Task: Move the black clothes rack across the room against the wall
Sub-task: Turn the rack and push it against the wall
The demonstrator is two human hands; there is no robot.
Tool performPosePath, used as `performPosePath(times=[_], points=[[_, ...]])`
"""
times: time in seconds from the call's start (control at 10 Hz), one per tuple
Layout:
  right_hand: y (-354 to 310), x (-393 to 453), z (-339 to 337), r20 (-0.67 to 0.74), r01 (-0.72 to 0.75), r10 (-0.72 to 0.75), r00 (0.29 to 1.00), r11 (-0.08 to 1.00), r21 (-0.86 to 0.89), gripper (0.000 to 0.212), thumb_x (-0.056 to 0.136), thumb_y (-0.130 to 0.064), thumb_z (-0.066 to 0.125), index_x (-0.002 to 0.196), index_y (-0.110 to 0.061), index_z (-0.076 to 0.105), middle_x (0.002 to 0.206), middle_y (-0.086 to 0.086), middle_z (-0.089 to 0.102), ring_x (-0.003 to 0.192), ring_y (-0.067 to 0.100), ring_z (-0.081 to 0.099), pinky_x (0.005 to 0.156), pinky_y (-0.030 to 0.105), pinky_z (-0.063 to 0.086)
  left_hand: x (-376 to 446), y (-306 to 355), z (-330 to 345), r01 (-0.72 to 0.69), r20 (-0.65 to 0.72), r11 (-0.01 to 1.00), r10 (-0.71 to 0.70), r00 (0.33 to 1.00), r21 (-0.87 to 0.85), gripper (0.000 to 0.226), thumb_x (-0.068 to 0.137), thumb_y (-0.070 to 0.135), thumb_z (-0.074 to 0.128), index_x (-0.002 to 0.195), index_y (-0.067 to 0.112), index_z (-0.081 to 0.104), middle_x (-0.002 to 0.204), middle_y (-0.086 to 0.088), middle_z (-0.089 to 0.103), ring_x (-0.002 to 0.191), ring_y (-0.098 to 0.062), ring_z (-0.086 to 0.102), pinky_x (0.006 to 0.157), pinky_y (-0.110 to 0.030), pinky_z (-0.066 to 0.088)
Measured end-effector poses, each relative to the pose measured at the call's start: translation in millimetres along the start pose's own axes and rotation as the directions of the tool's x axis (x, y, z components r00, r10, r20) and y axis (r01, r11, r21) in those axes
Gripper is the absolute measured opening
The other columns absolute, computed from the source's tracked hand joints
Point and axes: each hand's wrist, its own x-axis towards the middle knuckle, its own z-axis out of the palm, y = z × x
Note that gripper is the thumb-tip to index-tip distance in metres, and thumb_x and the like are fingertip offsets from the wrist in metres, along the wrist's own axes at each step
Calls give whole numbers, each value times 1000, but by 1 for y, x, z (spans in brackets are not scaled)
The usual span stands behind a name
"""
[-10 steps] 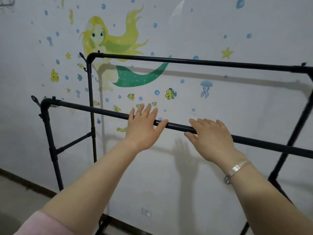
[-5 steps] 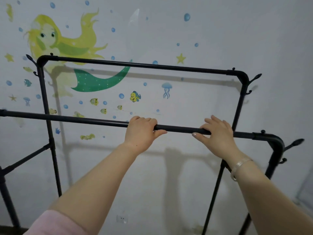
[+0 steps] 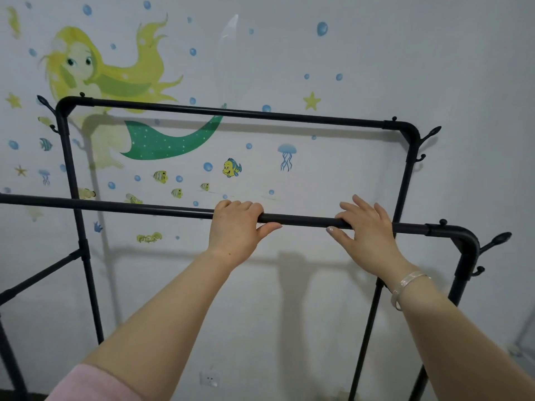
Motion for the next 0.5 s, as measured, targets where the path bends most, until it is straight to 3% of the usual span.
performPosePath(times=[0.1,0.2,0.3,0.4,0.5], points=[[-4,-3,-3,71,-11,18,997,995,-99,46,96,-47,44,129,-16,54,149,5,42,144,21,20,114,40,1,-5,-1,-4,2,15,1000,-2,1000,13,55,89,67,35,91,20,64,80,3,66,79,-24,57,85,-36,32],[-5,-7,-8,126,-43,64,990,986,-162,58,97,-51,34,142,-15,40,156,6,30,145,22,15,115,40,1,-11,1,-7,-23,8,999,23,1000,-25,57,92,63,36,116,18,63,109,-1,70,102,-27,58,98,-38,30],[-9,-10,-13,162,-75,108,981,978,-196,61,96,-54,27,144,-16,37,157,6,28,145,23,15,115,43,4,-17,2,-14,-21,65,999,22,998,-26,67,94,63,31,142,18,43,147,-7,49,134,-29,40,114,-44,18],[-12,-12,-14,186,-130,168,968,971,-200,64,96,-56,22,145,-17,34,158,7,26,145,24,13,115,44,5,-23,4,-20,19,190,1000,-16,982,-14,79,90,69,16,154,23,18,163,-8,21,148,-29,14,119,-47,2],[-15,-11,-14,205,-172,213,955,964,-203,66,96,-58,22,149,-19,25,160,9,17,146,25,7,115,44,2,-28,2,-24,39,253,999,-34,967,-16,80,89,71,15,155,27,5,166,-7,6,150,-28,2,117,-46,-6]])
